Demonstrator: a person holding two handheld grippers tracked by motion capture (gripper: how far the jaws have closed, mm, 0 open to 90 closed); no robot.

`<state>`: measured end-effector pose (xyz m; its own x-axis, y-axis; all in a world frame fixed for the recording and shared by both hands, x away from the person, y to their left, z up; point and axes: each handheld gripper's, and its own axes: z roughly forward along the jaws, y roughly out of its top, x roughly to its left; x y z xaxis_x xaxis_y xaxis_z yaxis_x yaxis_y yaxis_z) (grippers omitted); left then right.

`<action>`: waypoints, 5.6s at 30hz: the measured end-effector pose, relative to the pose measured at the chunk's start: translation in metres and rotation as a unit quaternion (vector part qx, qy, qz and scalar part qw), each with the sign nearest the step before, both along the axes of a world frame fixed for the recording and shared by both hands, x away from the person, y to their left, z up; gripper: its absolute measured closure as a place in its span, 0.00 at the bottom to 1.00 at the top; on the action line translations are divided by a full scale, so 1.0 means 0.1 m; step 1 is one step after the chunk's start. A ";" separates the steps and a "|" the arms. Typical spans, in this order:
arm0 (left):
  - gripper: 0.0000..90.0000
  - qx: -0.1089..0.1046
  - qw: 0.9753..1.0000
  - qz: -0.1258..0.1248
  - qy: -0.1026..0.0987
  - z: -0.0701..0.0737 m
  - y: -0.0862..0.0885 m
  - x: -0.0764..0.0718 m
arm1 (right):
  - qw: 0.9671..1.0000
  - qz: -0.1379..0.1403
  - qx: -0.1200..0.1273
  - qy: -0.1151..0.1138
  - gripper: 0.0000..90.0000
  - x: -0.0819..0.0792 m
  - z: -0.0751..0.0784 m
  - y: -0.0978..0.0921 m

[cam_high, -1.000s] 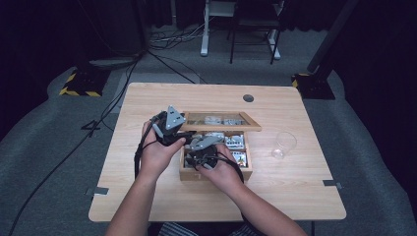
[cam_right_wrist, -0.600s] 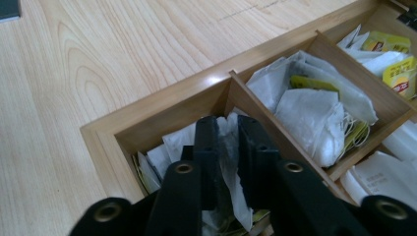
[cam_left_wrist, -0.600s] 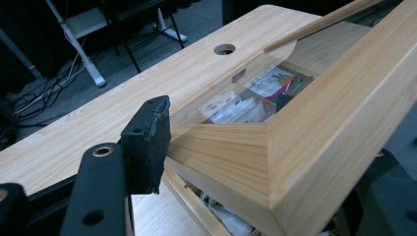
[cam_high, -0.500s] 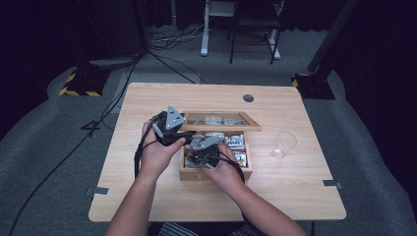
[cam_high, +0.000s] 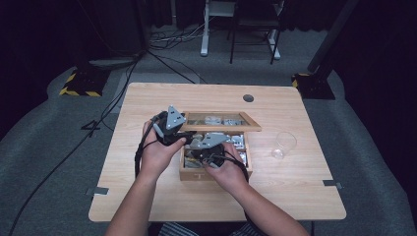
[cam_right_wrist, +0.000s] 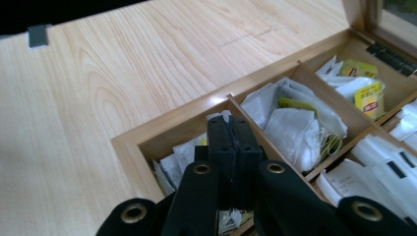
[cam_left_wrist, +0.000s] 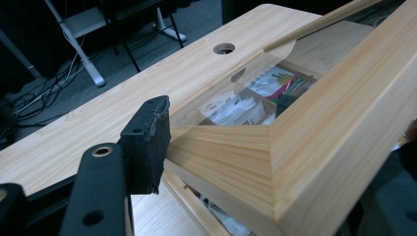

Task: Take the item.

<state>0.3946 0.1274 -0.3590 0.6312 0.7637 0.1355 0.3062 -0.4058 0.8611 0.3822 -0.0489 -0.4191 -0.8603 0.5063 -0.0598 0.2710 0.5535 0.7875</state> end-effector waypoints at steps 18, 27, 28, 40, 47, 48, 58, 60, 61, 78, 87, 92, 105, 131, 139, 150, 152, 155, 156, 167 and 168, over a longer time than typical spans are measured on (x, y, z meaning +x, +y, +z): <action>0.44 0.004 1.000 -0.002 0.000 -0.01 -0.02 0.02 | 0.999 -0.009 0.025 -0.032 1.00 -0.21 0.44 -0.30; 0.45 0.011 1.000 0.000 0.002 -0.01 -0.04 0.03 | 0.998 -0.019 0.032 -0.053 1.00 -0.33 0.64 -0.51; 0.45 0.007 1.000 -0.002 0.004 -0.02 -0.05 0.04 | 0.998 -0.020 0.033 -0.056 1.00 -0.34 0.66 -0.54; 0.45 0.012 1.000 -0.001 0.003 -0.01 -0.05 0.04 | 0.996 -0.055 0.041 -0.065 1.00 -0.44 0.82 -0.98; 0.45 0.013 1.000 0.001 0.004 -0.01 -0.06 0.03 | 0.994 -0.079 0.047 -0.066 1.00 -0.45 0.85 -1.20; 0.45 0.014 1.000 0.001 0.003 -0.01 -0.06 0.03 | 0.993 -0.083 0.047 -0.065 1.00 -0.46 0.85 -1.22; 0.45 0.013 1.000 0.000 0.004 -0.01 -0.06 0.04 | 0.990 -0.118 0.047 -0.063 1.00 -0.46 0.86 -1.52; 0.45 0.013 1.000 0.000 0.004 -0.01 -0.06 0.04 | 0.989 -0.128 0.047 -0.064 1.00 -0.45 0.88 -1.60; 0.45 0.014 1.000 -0.001 0.004 -0.01 -0.06 0.04 | 0.989 -0.128 0.047 -0.064 1.00 -0.45 0.88 -1.60; 0.45 0.011 1.000 -0.002 0.009 0.02 -0.05 0.06 | 0.981 -0.178 0.041 -0.062 1.00 -0.33 0.91 -1.94; 0.45 0.008 1.000 -0.002 0.010 0.02 -0.05 0.07 | 0.975 -0.209 0.040 -0.061 1.00 -0.18 0.88 -2.13; 0.45 0.011 1.000 -0.003 0.009 0.02 -0.05 0.06 | 0.972 -0.223 0.039 -0.061 1.00 -0.07 0.86 -2.20; 0.45 0.010 1.000 -0.003 0.008 0.01 -0.05 0.06 | 0.959 -0.269 0.048 -0.074 1.00 0.18 0.79 -2.46; 0.45 0.010 1.000 -0.003 0.008 0.00 -0.06 0.05 | 0.955 -0.288 0.051 -0.038 1.00 0.28 0.26 -2.59; 0.45 0.009 1.000 -0.002 0.008 0.00 -0.06 0.05 | 0.955 -0.290 0.057 -0.031 1.00 0.28 0.12 -2.62; 0.44 0.011 1.000 -0.002 0.007 0.00 -0.06 0.05 | 0.955 -0.290 0.061 -0.015 0.97 0.27 0.02 -2.65; 0.44 0.010 1.000 -0.003 0.007 0.00 -0.06 0.05 | 0.956 -0.286 0.065 -0.008 0.89 0.27 0.02 -2.65; 0.44 0.010 1.000 -0.003 0.007 0.00 -0.07 0.05 | 0.956 -0.288 0.053 -0.011 0.77 0.26 0.03 -2.66; 0.44 0.010 1.000 -0.002 0.006 0.00 -0.07 0.05 | 0.956 -0.289 0.052 -0.014 0.75 0.26 0.03 -2.67; 0.44 0.014 1.000 -0.005 0.004 0.00 -0.08 0.05 | 0.948 -0.315 0.047 -0.021 0.68 0.21 0.15 -2.88; 0.43 0.014 1.000 -0.005 0.004 0.00 -0.08 0.05 | 0.946 -0.319 0.047 -0.022 0.68 0.21 0.15 -2.90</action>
